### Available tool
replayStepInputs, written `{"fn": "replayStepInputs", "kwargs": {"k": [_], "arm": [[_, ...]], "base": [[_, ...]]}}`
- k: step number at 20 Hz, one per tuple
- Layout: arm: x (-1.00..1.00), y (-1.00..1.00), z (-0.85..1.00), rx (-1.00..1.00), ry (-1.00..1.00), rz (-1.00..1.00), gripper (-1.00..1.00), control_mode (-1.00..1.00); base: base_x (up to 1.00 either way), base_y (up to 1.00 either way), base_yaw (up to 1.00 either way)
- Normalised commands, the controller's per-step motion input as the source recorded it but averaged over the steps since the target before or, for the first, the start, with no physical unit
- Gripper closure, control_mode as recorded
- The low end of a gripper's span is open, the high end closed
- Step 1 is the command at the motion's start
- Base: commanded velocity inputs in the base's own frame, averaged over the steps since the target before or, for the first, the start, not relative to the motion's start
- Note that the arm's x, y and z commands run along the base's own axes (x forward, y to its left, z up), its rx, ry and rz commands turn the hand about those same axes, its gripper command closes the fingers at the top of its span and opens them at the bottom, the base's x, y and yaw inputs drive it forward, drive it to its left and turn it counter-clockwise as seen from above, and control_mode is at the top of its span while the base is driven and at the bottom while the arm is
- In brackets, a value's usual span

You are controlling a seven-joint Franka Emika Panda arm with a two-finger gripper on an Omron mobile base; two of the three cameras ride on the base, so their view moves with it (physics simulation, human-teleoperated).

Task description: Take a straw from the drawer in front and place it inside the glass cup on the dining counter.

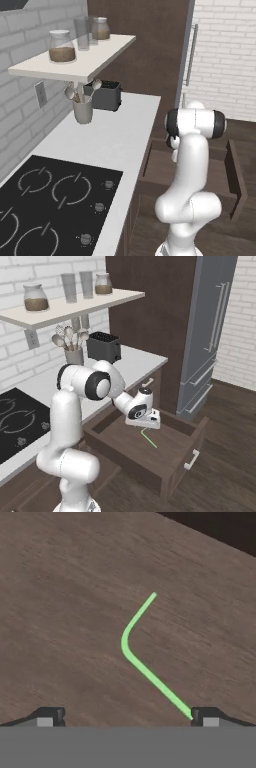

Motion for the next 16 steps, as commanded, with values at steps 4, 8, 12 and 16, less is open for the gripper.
{"fn": "replayStepInputs", "kwargs": {"k": [4,8,12,16], "arm": [[0.41,0.00,-0.38,0.00,0.09,0.01,-1.00,-1.00],[0.21,0.00,-0.31,0.00,0.06,0.01,-1.00,-1.00],[0.19,0.00,-0.30,0.00,0.03,0.01,-1.00,-1.00],[0.11,0.00,-0.31,0.00,0.02,0.01,-1.00,-1.00]], "base": [[0.00,0.00,0.00],[0.00,0.00,0.00],[0.00,0.00,0.00],[0.00,0.00,0.00]]}}
